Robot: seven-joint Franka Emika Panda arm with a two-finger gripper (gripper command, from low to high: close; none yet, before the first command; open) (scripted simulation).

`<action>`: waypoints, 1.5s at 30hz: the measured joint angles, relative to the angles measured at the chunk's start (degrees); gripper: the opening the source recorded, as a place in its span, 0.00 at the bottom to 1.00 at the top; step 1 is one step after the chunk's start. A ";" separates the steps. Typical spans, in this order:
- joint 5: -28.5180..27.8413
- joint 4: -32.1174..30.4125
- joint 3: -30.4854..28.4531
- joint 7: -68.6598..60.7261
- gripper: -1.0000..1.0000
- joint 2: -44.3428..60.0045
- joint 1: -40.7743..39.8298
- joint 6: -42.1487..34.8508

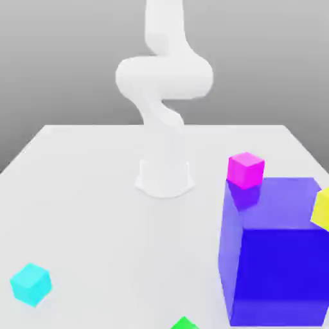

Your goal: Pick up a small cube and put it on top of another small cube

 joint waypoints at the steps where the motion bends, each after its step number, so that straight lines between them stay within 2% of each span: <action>1: -0.45 -0.21 0.64 2.74 0.50 1.83 -1.64 0.65; 13: -6.59 -2.55 5.64 33.82 0.50 22.27 -17.63 7.74; 22: -10.02 -4.30 4.33 56.14 0.50 37.39 -25.30 13.08; 27: -8.99 -5.38 3.03 66.42 0.50 45.45 -28.59 16.33; 31: -5.75 -6.31 1.62 72.97 0.50 51.64 -29.77 19.10; 34: -2.05 -6.89 1.17 76.55 0.50 56.21 -31.10 21.32; 38: -1.46 -5.71 0.57 77.90 0.50 64.16 -31.12 27.35; 39: -1.63 -5.34 0.32 78.07 0.00 66.16 -30.92 28.92; 45: -1.73 -5.15 0.21 78.17 0.00 67.17 -30.83 29.88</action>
